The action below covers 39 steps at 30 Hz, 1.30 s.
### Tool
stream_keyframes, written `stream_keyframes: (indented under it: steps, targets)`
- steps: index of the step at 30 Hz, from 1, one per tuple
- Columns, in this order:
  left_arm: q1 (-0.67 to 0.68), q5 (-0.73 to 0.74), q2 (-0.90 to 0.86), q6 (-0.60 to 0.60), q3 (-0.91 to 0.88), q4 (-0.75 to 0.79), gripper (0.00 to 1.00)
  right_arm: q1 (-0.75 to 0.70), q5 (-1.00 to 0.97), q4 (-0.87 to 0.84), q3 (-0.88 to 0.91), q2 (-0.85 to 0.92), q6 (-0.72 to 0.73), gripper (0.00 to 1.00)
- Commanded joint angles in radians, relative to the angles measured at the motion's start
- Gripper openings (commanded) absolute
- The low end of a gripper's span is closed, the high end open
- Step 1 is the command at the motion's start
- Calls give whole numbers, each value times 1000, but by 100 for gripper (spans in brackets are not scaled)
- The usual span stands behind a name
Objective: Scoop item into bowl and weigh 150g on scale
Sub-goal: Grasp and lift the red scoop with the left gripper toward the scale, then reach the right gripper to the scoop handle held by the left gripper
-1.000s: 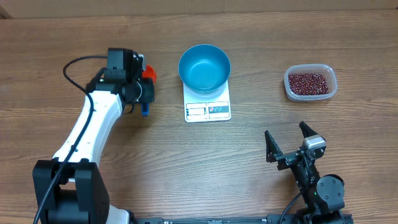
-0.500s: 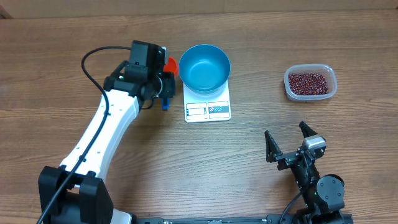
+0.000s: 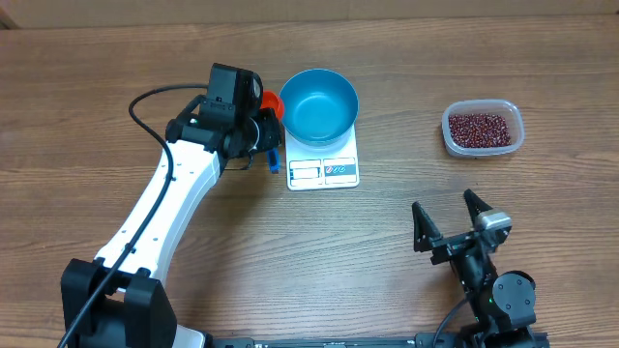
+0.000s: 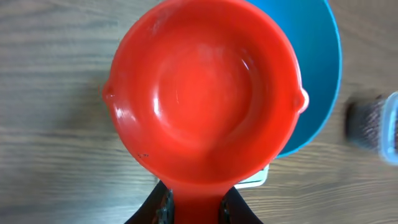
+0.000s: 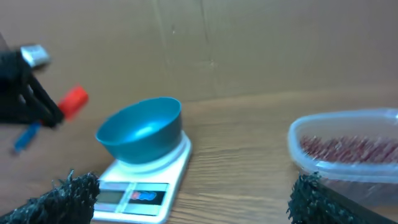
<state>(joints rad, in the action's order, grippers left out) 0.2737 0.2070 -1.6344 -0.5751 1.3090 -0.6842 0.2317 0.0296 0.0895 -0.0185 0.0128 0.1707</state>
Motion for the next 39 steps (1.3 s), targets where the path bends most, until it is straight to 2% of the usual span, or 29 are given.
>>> stream_keyframes:
  steps: [1,5,13,19,25,30,39]
  targets:
    - [9,63,27,-185,27,6,4,4,2,-9,10,-10,334,100]
    - [10,110,27,-296,27,9,4,4,2,-9,10,-10,519,100]
    - [41,152,27,-328,27,38,4,4,33,-14,10,-10,548,100]
    - [102,149,27,-386,27,95,4,4,100,-21,10,-10,747,100]
    - [145,149,27,-433,27,166,4,4,115,-36,10,-10,747,100]
    - [173,149,27,-470,27,175,4,4,212,-145,10,-10,735,100]
    - [198,180,27,-539,27,195,4,4,350,-186,-14,0,621,100]
